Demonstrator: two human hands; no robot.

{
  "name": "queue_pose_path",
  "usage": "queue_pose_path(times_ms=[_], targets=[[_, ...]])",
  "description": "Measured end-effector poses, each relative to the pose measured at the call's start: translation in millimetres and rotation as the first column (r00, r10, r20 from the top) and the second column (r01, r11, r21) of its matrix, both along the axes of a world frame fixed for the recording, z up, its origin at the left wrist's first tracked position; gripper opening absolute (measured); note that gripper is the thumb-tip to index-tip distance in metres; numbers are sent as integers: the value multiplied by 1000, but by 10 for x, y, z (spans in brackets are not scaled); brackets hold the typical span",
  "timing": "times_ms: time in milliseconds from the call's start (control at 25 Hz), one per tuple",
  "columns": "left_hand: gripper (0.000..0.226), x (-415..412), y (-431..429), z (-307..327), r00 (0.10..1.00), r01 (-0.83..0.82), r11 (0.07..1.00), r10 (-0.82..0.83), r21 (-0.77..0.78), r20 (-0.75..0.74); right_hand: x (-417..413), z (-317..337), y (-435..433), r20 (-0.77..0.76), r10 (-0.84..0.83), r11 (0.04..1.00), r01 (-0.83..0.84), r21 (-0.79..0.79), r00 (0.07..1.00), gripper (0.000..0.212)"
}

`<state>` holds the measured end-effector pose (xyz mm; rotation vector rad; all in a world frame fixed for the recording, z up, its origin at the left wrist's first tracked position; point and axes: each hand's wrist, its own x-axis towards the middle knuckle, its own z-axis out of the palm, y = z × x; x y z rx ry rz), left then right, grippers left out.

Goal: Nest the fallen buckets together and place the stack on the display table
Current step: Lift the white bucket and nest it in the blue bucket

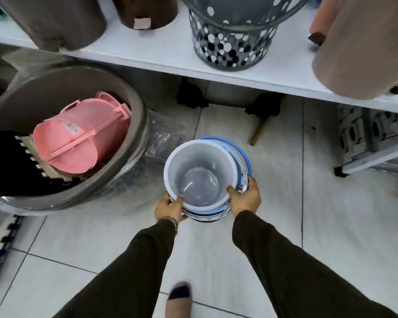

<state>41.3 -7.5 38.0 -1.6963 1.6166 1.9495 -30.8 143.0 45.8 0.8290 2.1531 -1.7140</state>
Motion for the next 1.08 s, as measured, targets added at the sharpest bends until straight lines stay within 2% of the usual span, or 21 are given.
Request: queue_pose_path(times_ms=[120,160,240,320,400,440,480,560,640,800,960,1080], targets=[[56,-75,-52,-263,972,187,973,-163,-138,170,-17,-269,-38,92,14,992,-25,120,996,61],[69,-110,-51,-296,965,203,964,-169,-170,198,-34,-371,-31,155,36,976,-69,207,987,71],[90,-180,-97,-407,969,149,981,-120,-123,214,-91,-548,0,310,19,945,-119,306,951,98],[102,-181,-202,-627,971,130,991,-120,-34,206,-166,-701,1,406,-14,969,-88,232,914,111],[110,-166,-269,-821,955,171,976,-198,137,220,-211,-863,-25,465,-23,995,-27,101,885,109],[106,-152,-296,-937,951,166,960,-217,226,221,-213,-901,-46,487,-34,998,8,57,873,105],[94,-142,-292,-989,959,141,948,-203,286,200,-210,-945,-64,502,-52,999,41,33,863,103],[62,-164,-266,-1044,974,135,949,-181,286,140,-201,-1018,-87,510,-98,995,90,41,855,114],[48,-194,-264,-1060,981,141,959,-170,246,98,-178,-1069,-80,528,-133,991,115,67,839,131],[50,-125,-279,-1035,985,141,952,-161,270,56,-25,-1080,-25,479,-181,981,192,27,859,127],[49,85,-209,-890,982,177,954,-189,241,24,280,-1013,148,407,-244,966,258,22,880,94],[54,258,-130,-613,979,199,951,-206,237,5,518,-807,291,401,-257,953,299,-46,879,100]])
